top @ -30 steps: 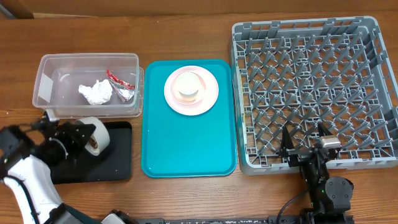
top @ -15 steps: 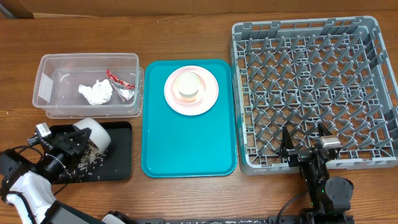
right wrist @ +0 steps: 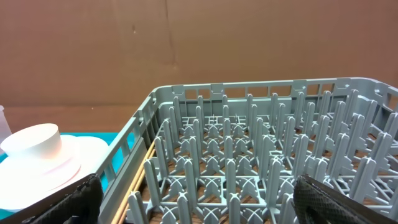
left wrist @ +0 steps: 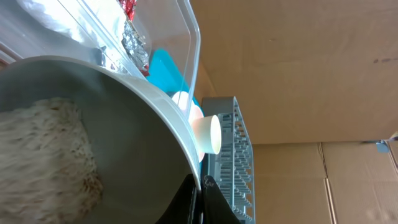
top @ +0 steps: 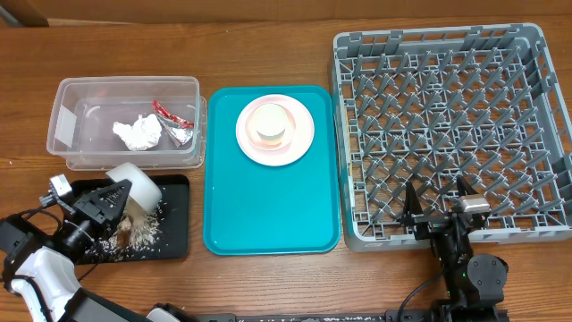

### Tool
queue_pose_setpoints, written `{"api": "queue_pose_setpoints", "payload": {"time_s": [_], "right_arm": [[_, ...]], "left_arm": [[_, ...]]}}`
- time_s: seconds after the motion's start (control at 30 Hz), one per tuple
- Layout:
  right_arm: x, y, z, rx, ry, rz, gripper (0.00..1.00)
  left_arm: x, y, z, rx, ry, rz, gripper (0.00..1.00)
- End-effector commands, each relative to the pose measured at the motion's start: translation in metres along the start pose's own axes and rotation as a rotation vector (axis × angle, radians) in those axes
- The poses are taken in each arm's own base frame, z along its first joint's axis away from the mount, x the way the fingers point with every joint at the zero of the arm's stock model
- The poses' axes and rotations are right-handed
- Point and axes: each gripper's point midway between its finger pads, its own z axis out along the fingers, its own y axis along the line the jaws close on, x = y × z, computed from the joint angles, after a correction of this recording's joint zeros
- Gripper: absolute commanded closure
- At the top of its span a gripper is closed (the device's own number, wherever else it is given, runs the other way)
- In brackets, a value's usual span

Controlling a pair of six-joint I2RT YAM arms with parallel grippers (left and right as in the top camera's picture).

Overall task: Sort waste into correct bins and load items into the dishwasher
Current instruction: 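Tilt the bowl to pour rice and scraps onto the black tray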

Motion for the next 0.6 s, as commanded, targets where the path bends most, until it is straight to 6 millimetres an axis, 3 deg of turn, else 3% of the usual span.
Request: {"api": "queue_pose_setpoints", "payload": {"time_s": [0.0,0.27,0.33,0.57], "right_arm": [[0.001,-0.003,0.000,0.013,-0.007,0.004,0.00],[0.001,-0.003,0.000,0.013,-0.008,0.004,0.00],[0.001,-0.003,0.000,0.013,-0.008,0.004,0.00],[0.001,-0.003,0.000,0.013,-0.008,0.004,0.00]], "left_arm": [[0.001,-0.008,-0.003,0.040,-0.010,0.025,0.96],[0.001,-0.023,-0.004,0.130,-0.008,0.037,0.95],[0.003,-0.036,-0.006,0.205,-0.003,0.027,0.96],[0.007,-0.037,-0.006,0.213,0.005,-0.018,0.96]]}}
